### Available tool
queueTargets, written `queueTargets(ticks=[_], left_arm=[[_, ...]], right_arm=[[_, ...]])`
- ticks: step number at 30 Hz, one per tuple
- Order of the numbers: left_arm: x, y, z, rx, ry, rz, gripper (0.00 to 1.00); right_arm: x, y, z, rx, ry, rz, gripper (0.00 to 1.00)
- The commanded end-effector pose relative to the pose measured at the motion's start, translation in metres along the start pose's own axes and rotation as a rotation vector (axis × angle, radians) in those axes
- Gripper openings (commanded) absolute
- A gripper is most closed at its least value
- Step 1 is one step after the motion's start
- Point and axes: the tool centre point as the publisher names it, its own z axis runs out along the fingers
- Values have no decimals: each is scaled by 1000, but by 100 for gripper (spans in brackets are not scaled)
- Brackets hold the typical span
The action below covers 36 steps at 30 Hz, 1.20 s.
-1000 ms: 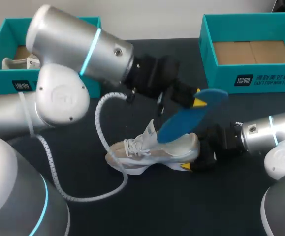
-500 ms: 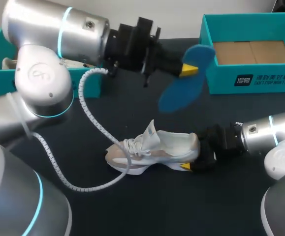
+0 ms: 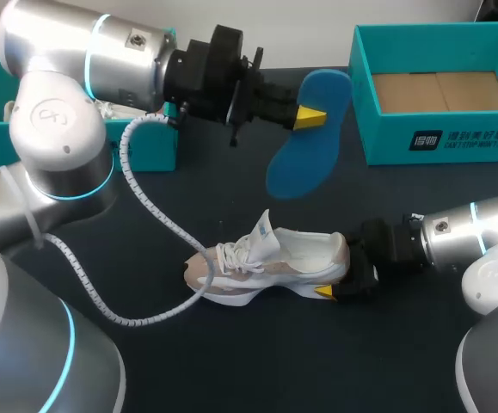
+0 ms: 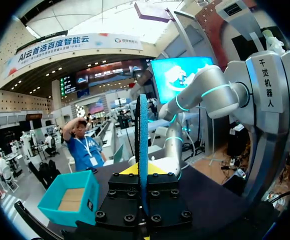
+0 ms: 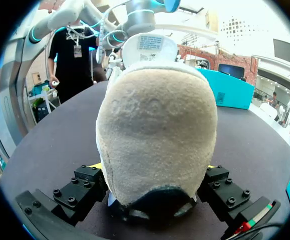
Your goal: Take the shoe out of the shoebox, open the shoe tongue, remove and reinsert the insole, then place the shoe into the shoebox
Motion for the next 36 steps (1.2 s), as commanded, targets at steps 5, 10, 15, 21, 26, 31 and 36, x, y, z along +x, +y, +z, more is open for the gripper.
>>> queueTargets(ticks=[5,10,15,21,26,31,36], left_arm=[[4,8,-5,-8,-12,-19,0],[18,11,-17,-15,-128,-227,0],[20,-18,-17,57,-181,-352,0],[30,-47,-20,103,-240,-571,0],[40,-63,-19,168,-203,-753,0],[48,-75,-17,195,-167,-863,0],[47,-75,-17,226,-149,-943,0]], right_arm=[[1,-1,3,3,-2,-1,0],[1,-1,3,3,-2,-1,0],[1,-1,3,3,-2,-1,0],[1,-1,3,3,-2,-1,0],[1,-1,3,3,-2,-1,0],[1,-1,3,3,-2,-1,0],[1,-1,3,3,-2,-1,0]])
